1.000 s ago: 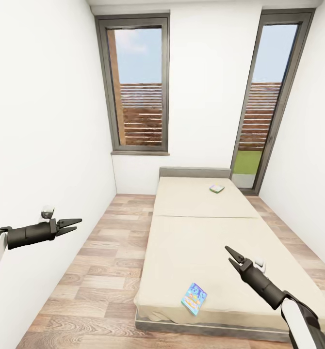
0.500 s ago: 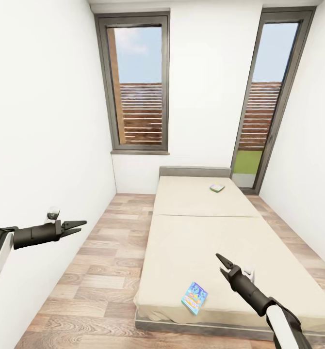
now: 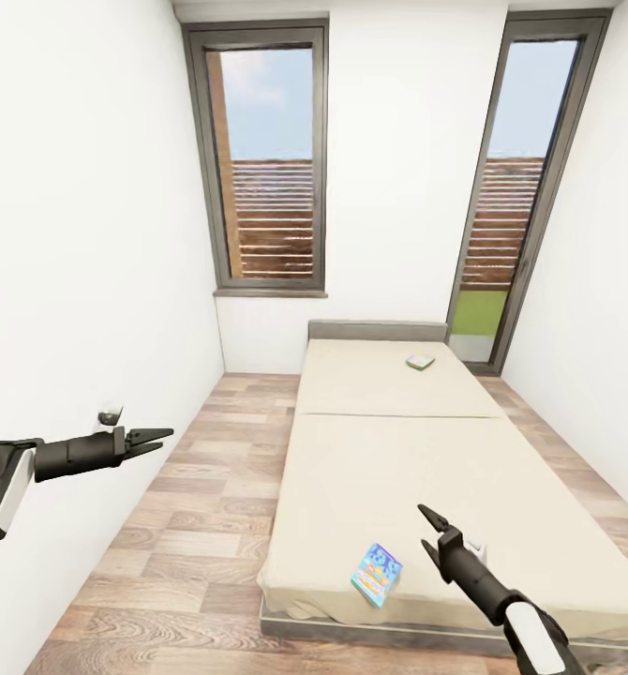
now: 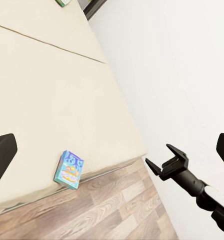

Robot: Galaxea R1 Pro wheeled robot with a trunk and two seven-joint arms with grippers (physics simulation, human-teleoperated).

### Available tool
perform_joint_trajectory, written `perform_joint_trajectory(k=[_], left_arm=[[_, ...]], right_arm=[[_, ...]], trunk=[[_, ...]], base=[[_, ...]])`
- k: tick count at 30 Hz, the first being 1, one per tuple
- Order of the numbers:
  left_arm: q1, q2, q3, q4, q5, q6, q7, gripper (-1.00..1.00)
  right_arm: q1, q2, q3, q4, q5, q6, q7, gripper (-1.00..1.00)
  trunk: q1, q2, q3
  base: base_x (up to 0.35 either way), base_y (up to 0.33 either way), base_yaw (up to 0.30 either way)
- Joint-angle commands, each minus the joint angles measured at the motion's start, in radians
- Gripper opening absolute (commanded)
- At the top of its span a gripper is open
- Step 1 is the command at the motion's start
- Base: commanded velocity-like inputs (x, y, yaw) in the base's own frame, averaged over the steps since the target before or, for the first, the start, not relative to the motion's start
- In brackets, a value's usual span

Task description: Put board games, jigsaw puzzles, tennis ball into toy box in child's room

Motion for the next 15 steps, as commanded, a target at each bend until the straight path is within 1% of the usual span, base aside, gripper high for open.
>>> perform_joint_trajectory(k=[1,3,7,11,14,15], left_arm=[[-0.001,0.000,0.000,0.000,0.002,0.006,-0.002,1.00],[-0.001,-0.001,0.000,0.000,0.002,0.005,-0.002,1.00],[-0.001,-0.003,0.000,0.000,0.002,0.004,-0.001,1.00],[-0.001,-0.004,-0.001,0.000,0.002,0.003,-0.001,1.00],[-0.001,-0.006,-0.001,0.000,0.003,0.002,-0.001,1.00],[-0.001,-0.009,-0.002,0.000,0.002,0.002,-0.001,1.00]], right_arm=[[-0.001,0.001,-0.011,0.006,-0.008,0.002,0.000,1.00],[-0.002,0.001,-0.030,0.032,-0.013,-0.018,-0.001,1.00],[-0.010,-0.002,-0.044,0.085,-0.017,-0.050,-0.011,1.00],[-0.032,-0.002,-0.049,0.117,-0.018,-0.072,-0.038,1.00],[-0.042,-0.003,-0.052,0.145,-0.020,-0.083,-0.074,1.00],[-0.044,-0.003,-0.052,0.149,-0.020,-0.084,-0.079,1.00]], trunk=[[0.004,-0.008,-0.005],[0.012,-0.022,-0.011],[0.027,-0.050,-0.023],[0.042,-0.078,-0.036],[0.054,-0.099,-0.045],[0.058,-0.106,-0.048]], base=[[0.000,0.000,0.000],[0.000,0.000,0.000],[0.000,0.000,0.000],[0.000,0.000,0.000],[0.000,0.000,0.000],[0.000,0.000,0.000]])
